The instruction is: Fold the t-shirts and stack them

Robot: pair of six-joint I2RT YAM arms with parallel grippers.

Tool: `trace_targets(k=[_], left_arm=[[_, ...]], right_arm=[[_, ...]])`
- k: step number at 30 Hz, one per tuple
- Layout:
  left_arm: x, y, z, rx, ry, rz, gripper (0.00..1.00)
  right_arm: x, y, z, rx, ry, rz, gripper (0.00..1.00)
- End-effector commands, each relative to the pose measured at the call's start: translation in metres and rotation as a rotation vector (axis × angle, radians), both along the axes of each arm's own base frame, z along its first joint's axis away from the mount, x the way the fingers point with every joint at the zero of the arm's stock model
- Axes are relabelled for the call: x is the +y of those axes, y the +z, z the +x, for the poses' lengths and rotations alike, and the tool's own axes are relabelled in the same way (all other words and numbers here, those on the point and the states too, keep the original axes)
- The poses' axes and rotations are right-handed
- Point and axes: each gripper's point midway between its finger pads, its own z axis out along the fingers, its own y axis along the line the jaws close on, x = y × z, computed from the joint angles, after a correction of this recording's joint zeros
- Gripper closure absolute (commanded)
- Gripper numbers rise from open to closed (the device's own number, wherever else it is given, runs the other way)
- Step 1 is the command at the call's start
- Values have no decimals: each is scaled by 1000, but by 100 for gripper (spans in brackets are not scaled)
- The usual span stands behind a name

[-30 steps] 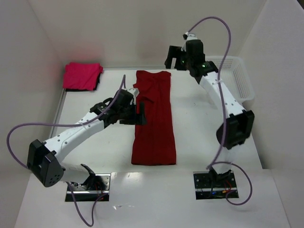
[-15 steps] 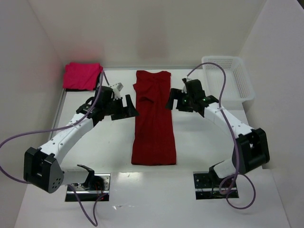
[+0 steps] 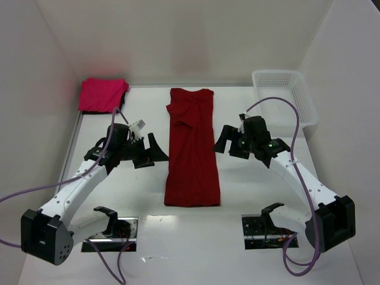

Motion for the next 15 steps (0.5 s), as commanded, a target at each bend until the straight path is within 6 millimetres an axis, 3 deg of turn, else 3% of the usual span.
trace_targets(k=[1,2,6,8,11,15], left_arm=[[-7,21,-11,2,3,-86,1],[-5,20,-15,14,3,-82,1],[-4,31,-23,-1,11,-102,1],[-2,27,-26,13,25,-96,1],[3,7,-29,56,50,-61,1],[6,-15,-30,119,57,39,1]], right_arm=[[12,41,2,-39,-12,104,0],[14,40,0,-35,-1,113,0],[4,0,-17,67,-34,39,0],[0,-7,-21,90,-46,7,0],[-1,-1,-28,90,-61,17,0],[14,-17,-52,231,-78,113,2]])
